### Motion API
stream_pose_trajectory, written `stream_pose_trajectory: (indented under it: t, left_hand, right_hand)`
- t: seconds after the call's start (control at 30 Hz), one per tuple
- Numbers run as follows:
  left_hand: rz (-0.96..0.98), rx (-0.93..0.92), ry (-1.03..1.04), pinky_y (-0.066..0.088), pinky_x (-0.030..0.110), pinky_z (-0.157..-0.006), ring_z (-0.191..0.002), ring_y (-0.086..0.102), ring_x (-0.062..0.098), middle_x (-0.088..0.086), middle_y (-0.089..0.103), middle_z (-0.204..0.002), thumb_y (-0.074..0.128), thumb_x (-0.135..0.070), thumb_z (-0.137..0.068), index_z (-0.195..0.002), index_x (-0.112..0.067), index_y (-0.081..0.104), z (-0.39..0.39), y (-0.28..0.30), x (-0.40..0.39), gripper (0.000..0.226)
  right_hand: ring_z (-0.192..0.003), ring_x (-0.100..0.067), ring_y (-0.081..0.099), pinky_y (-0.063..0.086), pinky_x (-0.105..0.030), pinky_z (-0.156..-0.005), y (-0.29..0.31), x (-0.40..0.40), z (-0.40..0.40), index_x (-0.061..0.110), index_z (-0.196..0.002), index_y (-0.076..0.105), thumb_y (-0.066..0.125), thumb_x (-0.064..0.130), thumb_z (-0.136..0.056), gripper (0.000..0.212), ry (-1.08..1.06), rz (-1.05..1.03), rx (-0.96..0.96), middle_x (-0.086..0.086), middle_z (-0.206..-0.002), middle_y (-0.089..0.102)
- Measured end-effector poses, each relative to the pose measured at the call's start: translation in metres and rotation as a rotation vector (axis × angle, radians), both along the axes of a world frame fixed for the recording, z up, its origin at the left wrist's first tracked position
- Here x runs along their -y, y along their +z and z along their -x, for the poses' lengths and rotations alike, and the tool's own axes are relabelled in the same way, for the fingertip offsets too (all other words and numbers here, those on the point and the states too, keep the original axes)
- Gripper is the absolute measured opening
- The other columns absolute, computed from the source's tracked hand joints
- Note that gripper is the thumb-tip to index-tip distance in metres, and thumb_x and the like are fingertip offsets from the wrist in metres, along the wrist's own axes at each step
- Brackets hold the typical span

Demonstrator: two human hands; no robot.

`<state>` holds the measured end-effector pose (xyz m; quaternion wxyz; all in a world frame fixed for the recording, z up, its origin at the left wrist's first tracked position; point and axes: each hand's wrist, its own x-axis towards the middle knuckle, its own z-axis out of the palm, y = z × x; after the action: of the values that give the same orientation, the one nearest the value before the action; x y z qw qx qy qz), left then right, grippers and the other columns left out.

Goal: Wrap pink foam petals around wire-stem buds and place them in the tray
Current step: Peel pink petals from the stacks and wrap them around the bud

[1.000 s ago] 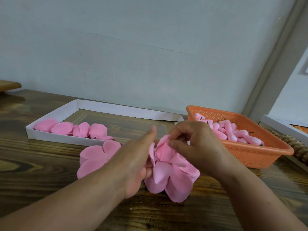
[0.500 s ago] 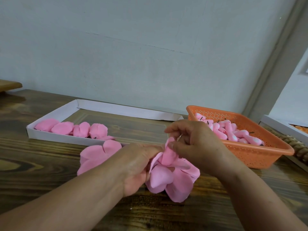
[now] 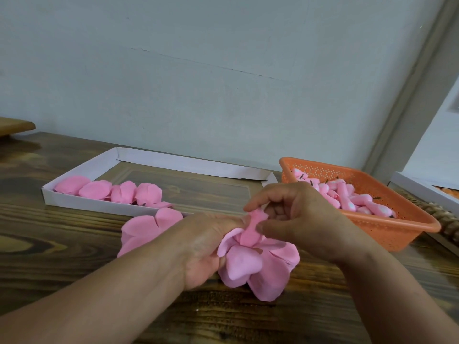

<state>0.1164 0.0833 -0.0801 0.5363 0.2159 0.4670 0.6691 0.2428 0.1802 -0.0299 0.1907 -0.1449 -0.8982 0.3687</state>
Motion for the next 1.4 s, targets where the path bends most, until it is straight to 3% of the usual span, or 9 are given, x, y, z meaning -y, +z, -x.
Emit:
stream_pose_trajectory:
  t: [0.13, 0.27, 0.47, 0.6, 0.73, 0.97, 1.17, 1.3, 1.4]
  left_hand:
    - [0.07, -0.03, -0.056, 0.054, 0.036, -0.074, -0.078, 0.063, 0.03, 0.023, 0.065, -0.09, 0.06, 0.002, -0.081, -0.084, 0.01, 0.067, -0.005, 0.006, 0.004, 0.011]
    - [-0.021, 0.013, -0.132, 0.053, 0.039, -0.087, -0.094, 0.067, 0.029, 0.022, 0.07, -0.106, 0.054, -0.042, -0.086, -0.101, 0.007, 0.07, -0.003, 0.008, 0.006, 0.054]
    - [0.043, -0.213, 0.064, 0.057, 0.042, -0.085, -0.102, 0.067, 0.031, 0.02, 0.071, -0.105, 0.06, -0.012, -0.09, -0.105, 0.002, 0.067, -0.008, -0.001, 0.003, 0.021]
    - [0.16, -0.075, 0.23, 0.051, 0.052, -0.091, -0.107, 0.063, 0.036, 0.024, 0.065, -0.114, 0.056, -0.016, -0.095, -0.114, 0.002, 0.059, -0.002, -0.006, -0.005, 0.026]
    - [0.2, -0.133, 0.194, 0.043, 0.054, -0.099, -0.1, 0.058, 0.03, 0.027, 0.059, -0.116, 0.052, -0.005, -0.094, -0.099, 0.007, 0.059, -0.003, -0.003, -0.003, 0.015]
    - [0.156, -0.362, 0.176, 0.049, 0.058, -0.092, -0.096, 0.066, 0.038, 0.021, 0.071, -0.095, 0.052, -0.026, -0.096, -0.085, -0.006, 0.07, -0.014, 0.002, 0.005, 0.029]
    - [0.101, -0.513, 0.107, 0.049, 0.051, -0.091, -0.092, 0.064, 0.035, 0.018, 0.07, -0.088, 0.049, -0.022, -0.096, -0.077, -0.011, 0.068, -0.019, 0.007, 0.011, 0.03]
    - [0.097, -0.582, 0.06, 0.049, 0.049, -0.088, -0.091, 0.062, 0.038, 0.021, 0.066, -0.09, 0.045, -0.02, -0.095, -0.073, -0.012, 0.065, -0.018, 0.01, 0.013, 0.03]
    - [0.088, -0.614, 0.043, 0.048, 0.047, -0.087, -0.085, 0.06, 0.035, 0.016, 0.065, -0.081, 0.045, -0.018, -0.094, -0.066, -0.017, 0.067, -0.017, 0.009, 0.015, 0.035]
  right_hand:
    - [-0.06, -0.028, 0.063, 0.051, -0.039, -0.059, 0.0, 0.001, 0.002, 0.022, -0.074, 0.071, 0.069, -0.003, -0.077, 0.025, -0.037, -0.033, -0.012, -0.016, -0.074, 0.067]
    - [-0.044, -0.009, 0.058, 0.046, -0.018, -0.046, 0.0, -0.004, 0.002, 0.011, -0.072, 0.068, 0.063, -0.008, -0.079, 0.021, -0.18, -0.013, -0.065, -0.002, -0.048, 0.062]
    - [-0.038, -0.007, 0.055, 0.044, -0.016, -0.042, -0.002, -0.004, 0.004, 0.007, -0.07, 0.066, 0.061, -0.008, -0.079, 0.019, -0.291, 0.017, -0.106, 0.002, -0.04, 0.057]
    - [-0.038, -0.006, 0.055, 0.044, -0.016, -0.042, -0.003, 0.003, 0.007, 0.018, -0.063, 0.063, 0.061, -0.007, -0.079, 0.03, -0.271, -0.046, -0.073, 0.006, -0.039, 0.057]
    - [-0.052, -0.002, 0.056, 0.045, -0.015, -0.054, -0.001, 0.012, 0.009, 0.026, -0.061, 0.06, 0.061, -0.003, -0.079, 0.035, -0.223, -0.186, -0.039, 0.014, -0.051, 0.059]
    - [-0.068, 0.0, 0.047, 0.037, -0.011, -0.065, 0.004, 0.025, 0.008, 0.011, -0.078, 0.071, 0.061, 0.0, -0.08, 0.015, -0.086, -0.435, 0.042, 0.013, -0.074, 0.052]
    - [-0.064, 0.011, 0.049, 0.037, -0.006, -0.061, 0.005, 0.024, 0.005, 0.019, -0.077, 0.066, 0.064, 0.001, -0.081, 0.018, -0.127, -0.391, 0.012, 0.018, -0.063, 0.053]
    - [-0.062, 0.01, 0.052, 0.038, -0.006, -0.062, 0.004, 0.02, 0.005, 0.021, -0.112, 0.066, 0.061, 0.001, -0.082, 0.036, -0.14, -0.3, 0.034, 0.017, -0.069, 0.057]
    - [-0.063, 0.008, 0.053, 0.039, -0.009, -0.061, 0.006, 0.02, 0.004, 0.022, -0.099, 0.07, 0.062, 0.005, -0.083, 0.024, -0.14, -0.289, 0.074, 0.016, -0.073, 0.058]
